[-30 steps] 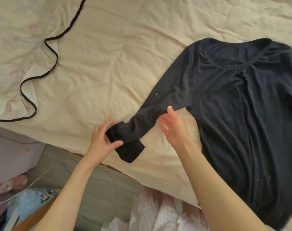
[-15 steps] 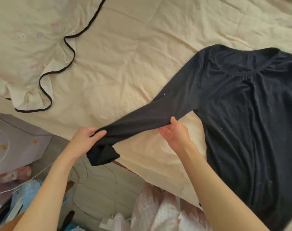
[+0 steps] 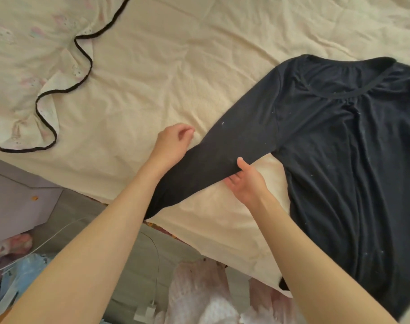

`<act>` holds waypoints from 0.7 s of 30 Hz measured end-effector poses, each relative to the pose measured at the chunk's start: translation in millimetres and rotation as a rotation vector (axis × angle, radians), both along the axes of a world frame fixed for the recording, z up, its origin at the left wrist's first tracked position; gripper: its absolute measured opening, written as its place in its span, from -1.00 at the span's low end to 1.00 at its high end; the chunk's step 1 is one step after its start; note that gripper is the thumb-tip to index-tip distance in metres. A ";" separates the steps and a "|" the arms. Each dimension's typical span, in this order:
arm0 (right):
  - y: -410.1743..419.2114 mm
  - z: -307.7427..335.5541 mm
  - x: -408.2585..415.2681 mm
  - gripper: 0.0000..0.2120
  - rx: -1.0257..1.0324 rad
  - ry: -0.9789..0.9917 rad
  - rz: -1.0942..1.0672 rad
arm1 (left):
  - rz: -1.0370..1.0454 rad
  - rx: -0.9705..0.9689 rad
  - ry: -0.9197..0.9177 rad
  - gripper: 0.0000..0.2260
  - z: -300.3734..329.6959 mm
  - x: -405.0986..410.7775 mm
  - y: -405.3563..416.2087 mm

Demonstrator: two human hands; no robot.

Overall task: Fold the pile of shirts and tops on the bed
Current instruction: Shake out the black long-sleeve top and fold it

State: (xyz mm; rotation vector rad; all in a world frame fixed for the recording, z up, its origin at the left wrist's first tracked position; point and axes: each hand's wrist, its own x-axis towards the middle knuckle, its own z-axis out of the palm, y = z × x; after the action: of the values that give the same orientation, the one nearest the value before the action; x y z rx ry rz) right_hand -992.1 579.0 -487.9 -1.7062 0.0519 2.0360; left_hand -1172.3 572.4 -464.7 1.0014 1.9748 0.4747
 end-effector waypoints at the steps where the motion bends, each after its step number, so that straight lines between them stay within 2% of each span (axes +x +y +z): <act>1: -2.5 -0.5 2.1 -0.71 -0.006 0.008 -0.004 | -0.009 -0.026 -0.016 -0.74 -5.3 7.6 12.0; 6: -9.6 -4.2 14.4 -0.70 -0.009 0.047 -0.003 | 0.000 -0.216 -0.059 -0.69 -31.5 22.9 36.0; 8: -9.1 -4.6 15.4 -0.68 -0.012 0.045 -0.005 | -0.003 -0.235 -0.079 -0.69 -31.2 23.3 36.5; 12: -7.3 -1.3 8.0 -0.79 -0.005 0.033 -0.041 | 0.110 -0.115 -0.162 -0.77 -22.2 15.3 36.1; 15: -6.1 1.8 -5.0 -0.91 0.009 0.017 0.002 | 0.101 -0.045 -0.204 -0.89 -15.4 6.3 39.8; 18: 1.7 4.0 -18.7 -0.94 0.015 -0.014 0.028 | 0.111 0.064 -0.248 -0.86 -7.5 -2.7 44.9; 21: 9.7 4.1 -28.8 -0.93 0.044 0.002 0.040 | 0.090 0.137 -0.108 -0.89 -10.2 -14.5 41.4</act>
State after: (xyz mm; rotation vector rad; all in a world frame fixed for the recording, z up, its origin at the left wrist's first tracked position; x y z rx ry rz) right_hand -1020.9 588.7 -483.8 -1.6914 -0.0261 2.0526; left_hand -1186.8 613.8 -474.9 0.9522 1.9165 0.7077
